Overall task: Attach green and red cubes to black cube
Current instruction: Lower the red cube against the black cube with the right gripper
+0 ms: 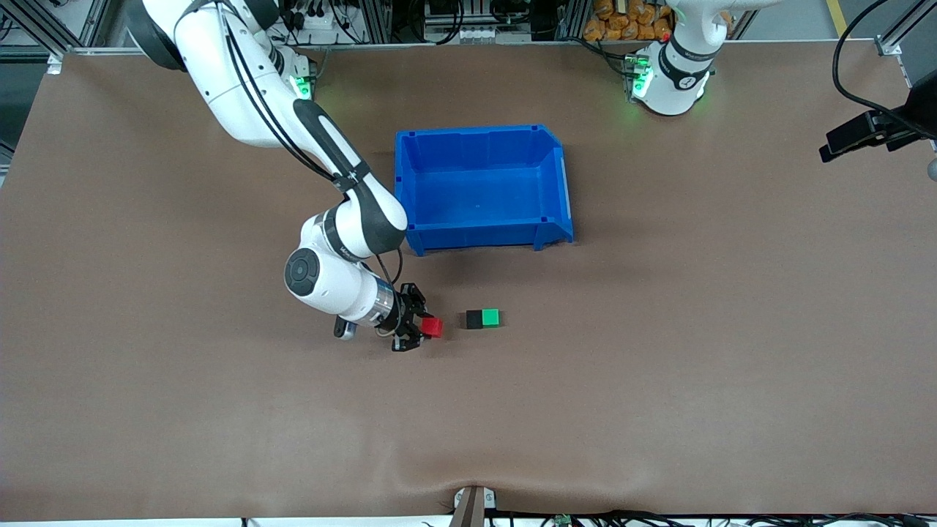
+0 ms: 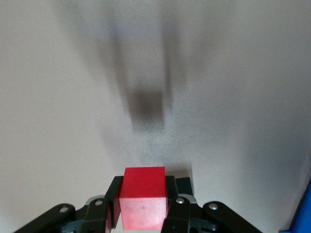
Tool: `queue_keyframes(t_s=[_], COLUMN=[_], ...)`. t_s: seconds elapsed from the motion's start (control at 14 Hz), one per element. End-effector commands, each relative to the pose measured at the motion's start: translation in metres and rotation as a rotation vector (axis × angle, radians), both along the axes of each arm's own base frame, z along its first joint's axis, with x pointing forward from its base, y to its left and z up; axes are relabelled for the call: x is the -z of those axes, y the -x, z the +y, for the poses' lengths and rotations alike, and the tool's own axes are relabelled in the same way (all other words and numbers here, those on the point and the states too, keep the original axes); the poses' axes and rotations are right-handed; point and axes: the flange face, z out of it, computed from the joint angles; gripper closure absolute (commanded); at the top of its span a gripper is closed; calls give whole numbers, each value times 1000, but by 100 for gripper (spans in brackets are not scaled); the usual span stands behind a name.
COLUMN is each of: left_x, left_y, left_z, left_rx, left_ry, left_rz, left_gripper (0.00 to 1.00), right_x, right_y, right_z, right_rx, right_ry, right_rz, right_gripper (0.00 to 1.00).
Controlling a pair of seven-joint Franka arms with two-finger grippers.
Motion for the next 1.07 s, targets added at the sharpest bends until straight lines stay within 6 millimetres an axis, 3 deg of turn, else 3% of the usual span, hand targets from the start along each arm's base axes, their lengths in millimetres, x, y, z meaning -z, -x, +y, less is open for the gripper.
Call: queue_keyframes(t_s=[0.0, 0.5, 1.0], left_x=[-2, 3, 2], left_y=[10, 10, 10], left_z=[-3, -6, -5], left_rx=[-6, 0, -2], left_ry=[16, 16, 16], left_rz=[4, 15, 12], left_gripper=[0, 0, 0], right_x=[9, 18, 29], right_y=[0, 6, 11], right_z=[15, 37, 42], right_rx=[28, 24, 13], right_ry=[-15, -10, -1], right_rz=[-14, -9, 5], right_gripper=[100, 100, 100])
